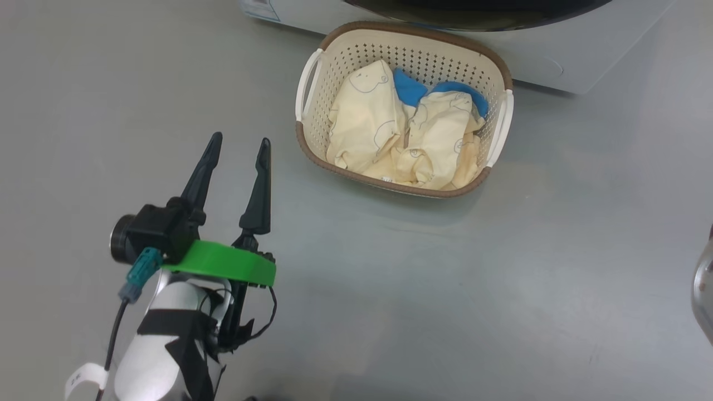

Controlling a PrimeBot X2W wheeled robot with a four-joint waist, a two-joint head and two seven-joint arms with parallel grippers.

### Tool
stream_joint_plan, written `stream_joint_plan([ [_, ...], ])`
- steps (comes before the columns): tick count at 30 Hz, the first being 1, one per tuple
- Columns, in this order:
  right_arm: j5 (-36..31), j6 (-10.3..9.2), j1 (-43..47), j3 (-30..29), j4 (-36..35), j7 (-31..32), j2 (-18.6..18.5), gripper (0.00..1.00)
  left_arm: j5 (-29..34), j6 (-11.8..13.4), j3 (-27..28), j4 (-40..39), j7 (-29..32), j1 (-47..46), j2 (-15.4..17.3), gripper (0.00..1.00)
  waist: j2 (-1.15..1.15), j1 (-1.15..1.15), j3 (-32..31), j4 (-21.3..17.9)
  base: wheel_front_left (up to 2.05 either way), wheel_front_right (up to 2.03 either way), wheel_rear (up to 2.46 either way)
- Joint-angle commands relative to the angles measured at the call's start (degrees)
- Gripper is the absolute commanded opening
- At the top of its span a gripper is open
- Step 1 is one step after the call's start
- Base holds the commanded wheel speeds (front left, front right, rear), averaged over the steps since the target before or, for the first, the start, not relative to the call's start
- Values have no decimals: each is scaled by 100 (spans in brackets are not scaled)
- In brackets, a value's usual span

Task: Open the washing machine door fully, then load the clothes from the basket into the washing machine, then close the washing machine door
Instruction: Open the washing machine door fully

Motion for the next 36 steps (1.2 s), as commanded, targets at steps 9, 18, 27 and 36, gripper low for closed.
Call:
stream_joint_plan([
  [9, -138, -15, -37, -214, -215, 306, 178, 0, -21, 13, 217, -176, -38, -44, 111, 100, 0, 0, -87, -36, 0, 0, 0],
  [18, -313, -15, -224, -350, -252, 312, 251, 0, -70, 17, 192, -205, -38, -57, 111, 100, 0, 0, 36, 35, 0, 0, 0],
  [27, -344, -15, -308, -370, -123, 754, 290, 0, -85, 33, 210, -231, -38, -75, 111, 100, 0, 0, 47, 83, 0, 0, 0],
  [36, -467, -15, -302, -519, -8, 1162, 303, 0, -124, 46, 186, -237, -38, -81, 110, 100, 0, 0, 58, 112, 0, 0, 0],
])
